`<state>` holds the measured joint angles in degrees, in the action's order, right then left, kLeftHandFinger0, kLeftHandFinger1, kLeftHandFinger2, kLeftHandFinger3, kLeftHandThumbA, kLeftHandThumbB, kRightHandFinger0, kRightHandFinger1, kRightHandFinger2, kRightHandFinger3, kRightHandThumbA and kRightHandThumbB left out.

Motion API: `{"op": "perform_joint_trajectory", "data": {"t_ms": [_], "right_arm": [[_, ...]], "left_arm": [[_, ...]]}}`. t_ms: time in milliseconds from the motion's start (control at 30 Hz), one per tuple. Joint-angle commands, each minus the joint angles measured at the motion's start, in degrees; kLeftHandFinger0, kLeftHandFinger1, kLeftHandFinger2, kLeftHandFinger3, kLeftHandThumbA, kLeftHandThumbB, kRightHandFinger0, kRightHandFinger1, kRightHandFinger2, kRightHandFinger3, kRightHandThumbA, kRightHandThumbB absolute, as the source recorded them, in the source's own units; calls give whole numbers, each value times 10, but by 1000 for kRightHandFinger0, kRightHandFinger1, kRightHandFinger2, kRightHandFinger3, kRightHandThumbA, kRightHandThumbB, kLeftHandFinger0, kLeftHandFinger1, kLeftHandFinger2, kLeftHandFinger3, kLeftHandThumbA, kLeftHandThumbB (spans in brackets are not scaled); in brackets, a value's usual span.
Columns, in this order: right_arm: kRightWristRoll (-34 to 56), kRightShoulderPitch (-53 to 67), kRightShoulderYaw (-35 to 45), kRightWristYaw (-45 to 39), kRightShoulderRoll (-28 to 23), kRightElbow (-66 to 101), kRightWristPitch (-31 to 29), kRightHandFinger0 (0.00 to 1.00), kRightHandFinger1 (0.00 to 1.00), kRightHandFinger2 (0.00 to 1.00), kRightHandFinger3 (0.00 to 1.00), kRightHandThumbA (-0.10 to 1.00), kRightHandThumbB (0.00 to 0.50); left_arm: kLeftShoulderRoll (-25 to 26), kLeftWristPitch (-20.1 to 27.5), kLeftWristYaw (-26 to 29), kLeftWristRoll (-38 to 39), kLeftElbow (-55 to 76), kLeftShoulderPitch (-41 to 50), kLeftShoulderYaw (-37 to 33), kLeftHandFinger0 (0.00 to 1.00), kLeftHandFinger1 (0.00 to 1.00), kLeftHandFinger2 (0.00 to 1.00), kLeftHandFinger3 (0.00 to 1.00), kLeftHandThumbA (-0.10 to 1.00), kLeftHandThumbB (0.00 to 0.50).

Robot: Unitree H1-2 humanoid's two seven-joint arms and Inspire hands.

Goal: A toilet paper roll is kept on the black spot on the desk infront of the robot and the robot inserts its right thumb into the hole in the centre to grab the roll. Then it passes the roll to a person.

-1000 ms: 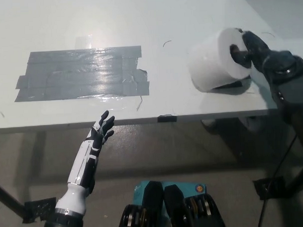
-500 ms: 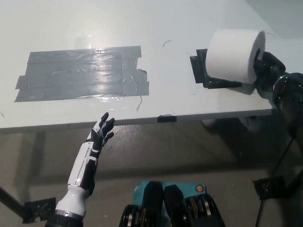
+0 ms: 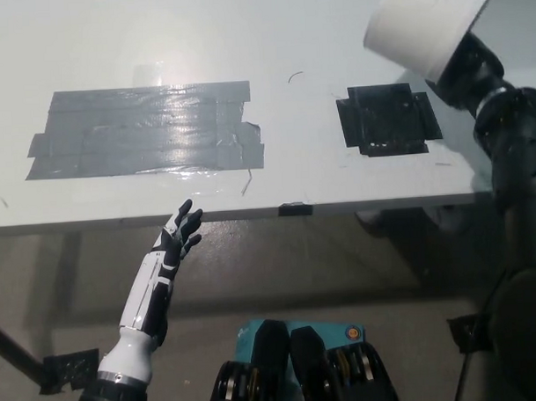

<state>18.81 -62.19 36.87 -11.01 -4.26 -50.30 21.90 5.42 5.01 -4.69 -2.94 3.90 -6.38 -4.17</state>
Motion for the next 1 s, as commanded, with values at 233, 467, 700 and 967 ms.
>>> {"op": "perform_joint_trajectory", "data": {"t_ms": [233, 467, 700, 967], "right_arm": [[177, -70, -91, 27, 1, 140, 50, 0, 349, 763, 1000, -100, 127], [202, -55, -141, 68, -1, 150, 50, 0, 277, 734, 1000, -100, 108], [223, -41, -171, 66, -5, 152, 50, 0, 283, 705, 918, -100, 148], [155, -85, -189, 102, -11, 90, 46, 0, 273, 854, 956, -100, 75]], "left_arm": [[3, 12, -6, 3, 12, 6, -1, 1000, 1000, 1000, 1000, 1000, 167], [2, 15, -6, -1, 17, 19, -5, 1000, 1000, 1000, 1000, 1000, 185], [3, 19, -8, 2, 17, 21, -6, 1000, 1000, 1000, 1000, 1000, 176], [3, 17, -6, -1, 17, 18, -7, 1000, 1000, 1000, 1000, 1000, 186]]}}
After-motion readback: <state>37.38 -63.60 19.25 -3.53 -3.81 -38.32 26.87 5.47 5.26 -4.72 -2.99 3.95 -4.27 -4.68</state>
